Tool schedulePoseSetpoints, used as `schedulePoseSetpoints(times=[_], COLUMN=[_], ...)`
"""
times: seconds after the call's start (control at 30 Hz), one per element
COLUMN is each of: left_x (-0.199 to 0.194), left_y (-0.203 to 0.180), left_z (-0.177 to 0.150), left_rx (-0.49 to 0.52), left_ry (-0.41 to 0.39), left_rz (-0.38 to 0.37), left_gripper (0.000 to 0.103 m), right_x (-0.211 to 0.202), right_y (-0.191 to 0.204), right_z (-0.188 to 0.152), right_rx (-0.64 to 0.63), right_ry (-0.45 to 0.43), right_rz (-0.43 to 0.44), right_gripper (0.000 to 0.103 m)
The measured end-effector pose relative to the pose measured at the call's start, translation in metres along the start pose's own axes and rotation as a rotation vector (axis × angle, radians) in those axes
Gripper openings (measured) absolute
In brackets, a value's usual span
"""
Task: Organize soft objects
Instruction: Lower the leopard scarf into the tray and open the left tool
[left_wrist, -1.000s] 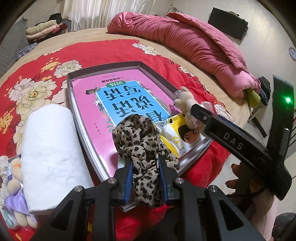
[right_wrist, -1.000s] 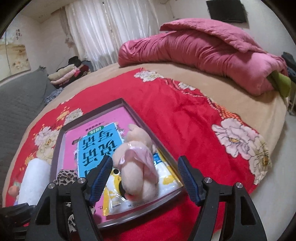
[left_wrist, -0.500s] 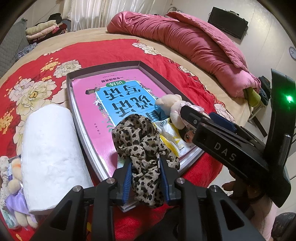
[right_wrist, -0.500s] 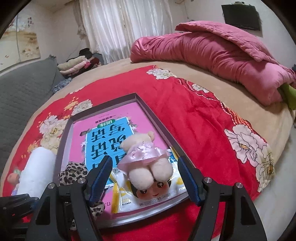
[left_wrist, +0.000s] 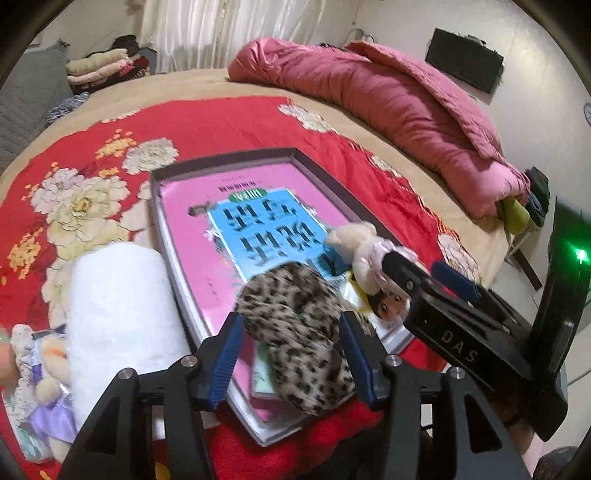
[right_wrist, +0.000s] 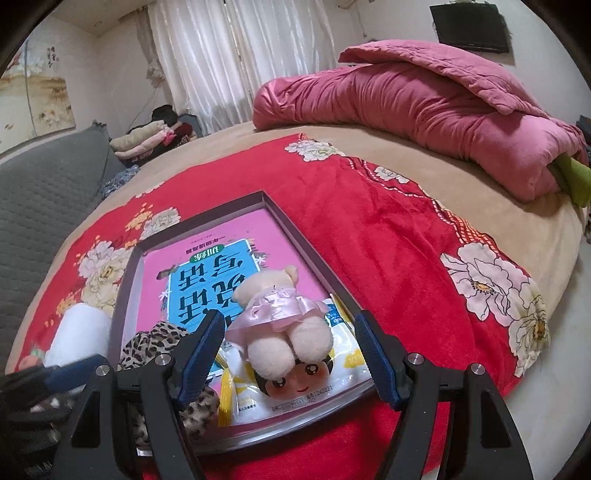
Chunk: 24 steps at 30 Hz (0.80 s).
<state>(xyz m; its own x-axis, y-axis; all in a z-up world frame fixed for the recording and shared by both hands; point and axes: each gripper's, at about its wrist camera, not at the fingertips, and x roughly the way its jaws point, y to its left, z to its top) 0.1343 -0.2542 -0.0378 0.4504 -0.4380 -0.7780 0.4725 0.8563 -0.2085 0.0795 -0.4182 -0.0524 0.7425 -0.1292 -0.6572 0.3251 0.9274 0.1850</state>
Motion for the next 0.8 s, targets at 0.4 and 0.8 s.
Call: schedulePoseSetpoints(times=[0.4,0.8], left_x=[-0.002,-0.024], left_y=[-0.002,-0.002], left_z=[-0.001,-0.003], left_rx=[0.008,0.020], left_ry=[0.008,-0.030], left_rz=[-0.012,0.014], left_gripper=[0.057,0.068], right_x=[0.002,-0.017], right_y=[0.003,0.006], right_z=[0.000,0.001], right_rx=[-0.012,-0.031], right_ry=[0.007,-0.091], right_rz=[-0.005,-0.025], right_gripper=[0.074,0.077])
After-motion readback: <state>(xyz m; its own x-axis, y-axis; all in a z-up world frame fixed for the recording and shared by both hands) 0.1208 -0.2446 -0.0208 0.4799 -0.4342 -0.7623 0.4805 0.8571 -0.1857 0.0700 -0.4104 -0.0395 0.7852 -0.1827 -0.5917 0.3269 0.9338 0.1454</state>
